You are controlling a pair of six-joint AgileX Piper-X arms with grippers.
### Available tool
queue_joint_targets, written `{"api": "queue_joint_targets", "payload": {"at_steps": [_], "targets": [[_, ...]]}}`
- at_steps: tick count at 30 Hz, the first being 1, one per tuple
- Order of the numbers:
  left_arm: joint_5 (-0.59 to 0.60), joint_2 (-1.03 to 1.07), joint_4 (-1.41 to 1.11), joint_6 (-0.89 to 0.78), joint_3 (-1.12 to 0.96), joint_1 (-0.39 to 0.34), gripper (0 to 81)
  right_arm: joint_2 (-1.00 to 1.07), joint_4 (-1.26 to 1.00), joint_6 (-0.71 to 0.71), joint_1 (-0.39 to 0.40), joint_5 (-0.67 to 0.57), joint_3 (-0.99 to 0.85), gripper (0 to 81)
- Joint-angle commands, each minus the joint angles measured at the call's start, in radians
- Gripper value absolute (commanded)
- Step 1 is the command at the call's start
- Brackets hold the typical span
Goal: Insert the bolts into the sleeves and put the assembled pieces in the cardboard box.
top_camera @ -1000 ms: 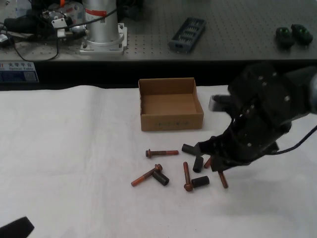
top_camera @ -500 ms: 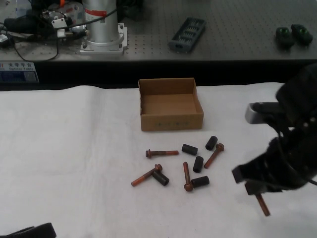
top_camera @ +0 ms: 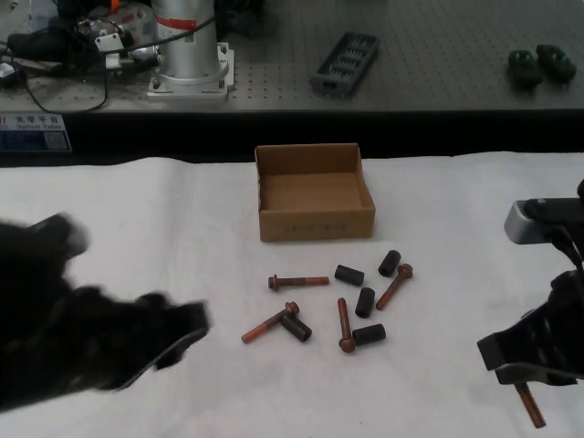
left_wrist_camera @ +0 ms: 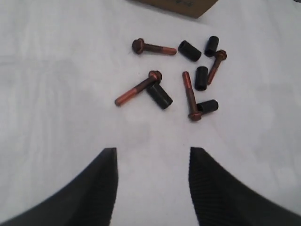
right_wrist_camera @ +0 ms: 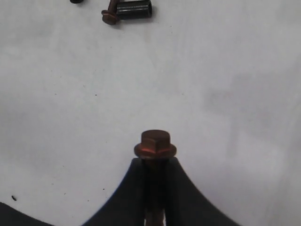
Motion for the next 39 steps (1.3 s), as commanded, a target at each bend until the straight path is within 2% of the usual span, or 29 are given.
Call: {"api": "queue_joint_targets", "payload": {"at_steps": [1, 8, 15, 24, 36, 39], "targets": [[-0.080, 0.198, -0.004, -0.092, -0.156, -0.077, 34.7, -0.024, 0.034, -0.034, -0.001, -0.014, -0.002, 2.8], [-0.088, 0.480, 0.069, -0.163, -0.378, -0.141, 34.7, -0.061, 0.096, -0.058, -0.001, -0.014, -0.002, 2.8], [-0.091, 0.638, 0.189, -0.184, -0.534, -0.148, 34.7, -0.073, 0.116, -0.070, -0.001, -0.014, -0.002, 2.8], [-0.064, 0.728, 0.284, -0.217, -0.592, -0.148, 34.7, -0.072, 0.119, -0.070, -0.001, -0.014, -0.002, 2.8], [-0.049, 0.787, 0.208, -0.235, -0.602, -0.148, 34.7, -0.072, 0.141, -0.070, -0.001, -0.047, -0.002, 2.8], [-0.059, 0.787, 0.208, -0.234, -0.602, -0.148, 31.9, -0.072, 0.141, -0.070, -0.001, -0.061, -0.002, 2.8]]}}
